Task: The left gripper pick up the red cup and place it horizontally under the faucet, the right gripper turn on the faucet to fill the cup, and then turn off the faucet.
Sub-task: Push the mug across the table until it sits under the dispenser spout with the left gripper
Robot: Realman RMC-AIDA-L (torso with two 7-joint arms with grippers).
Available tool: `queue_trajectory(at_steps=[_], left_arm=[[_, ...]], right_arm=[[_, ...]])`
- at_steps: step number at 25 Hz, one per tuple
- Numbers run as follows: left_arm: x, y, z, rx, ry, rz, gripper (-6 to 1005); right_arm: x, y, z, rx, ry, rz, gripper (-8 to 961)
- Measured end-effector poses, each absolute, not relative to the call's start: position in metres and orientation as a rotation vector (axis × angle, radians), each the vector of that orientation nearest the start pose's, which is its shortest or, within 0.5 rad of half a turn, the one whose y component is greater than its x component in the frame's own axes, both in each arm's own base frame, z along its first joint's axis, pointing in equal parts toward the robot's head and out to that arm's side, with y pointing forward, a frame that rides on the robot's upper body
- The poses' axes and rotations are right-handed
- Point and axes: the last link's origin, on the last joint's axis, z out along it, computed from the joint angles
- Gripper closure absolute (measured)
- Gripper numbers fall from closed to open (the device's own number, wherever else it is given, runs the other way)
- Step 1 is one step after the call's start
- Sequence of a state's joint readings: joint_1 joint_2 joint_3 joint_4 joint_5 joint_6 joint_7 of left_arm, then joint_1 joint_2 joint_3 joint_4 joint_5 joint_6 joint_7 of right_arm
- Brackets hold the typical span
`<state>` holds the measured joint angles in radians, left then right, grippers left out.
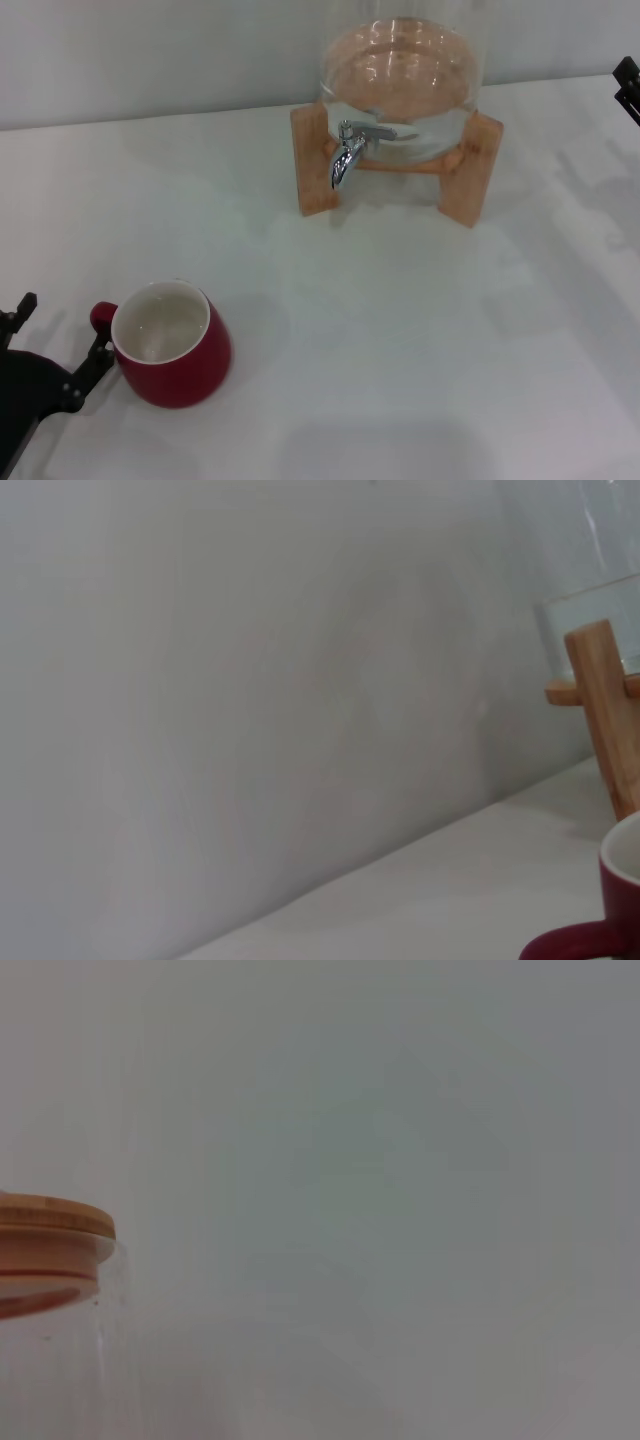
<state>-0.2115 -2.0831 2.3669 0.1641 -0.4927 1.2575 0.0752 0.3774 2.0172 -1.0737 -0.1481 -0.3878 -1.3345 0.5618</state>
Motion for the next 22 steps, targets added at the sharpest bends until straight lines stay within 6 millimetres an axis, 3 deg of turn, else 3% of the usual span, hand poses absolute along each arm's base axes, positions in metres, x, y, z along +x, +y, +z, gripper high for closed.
queue_trajectory(at_steps=[22], left_arm=[[-0.342,0.249,-0.060,-1.970,-0.224,-0.476,134]], right_arm=[[0.351,0.321,0.063,-1.480,0.563,0.953,126]])
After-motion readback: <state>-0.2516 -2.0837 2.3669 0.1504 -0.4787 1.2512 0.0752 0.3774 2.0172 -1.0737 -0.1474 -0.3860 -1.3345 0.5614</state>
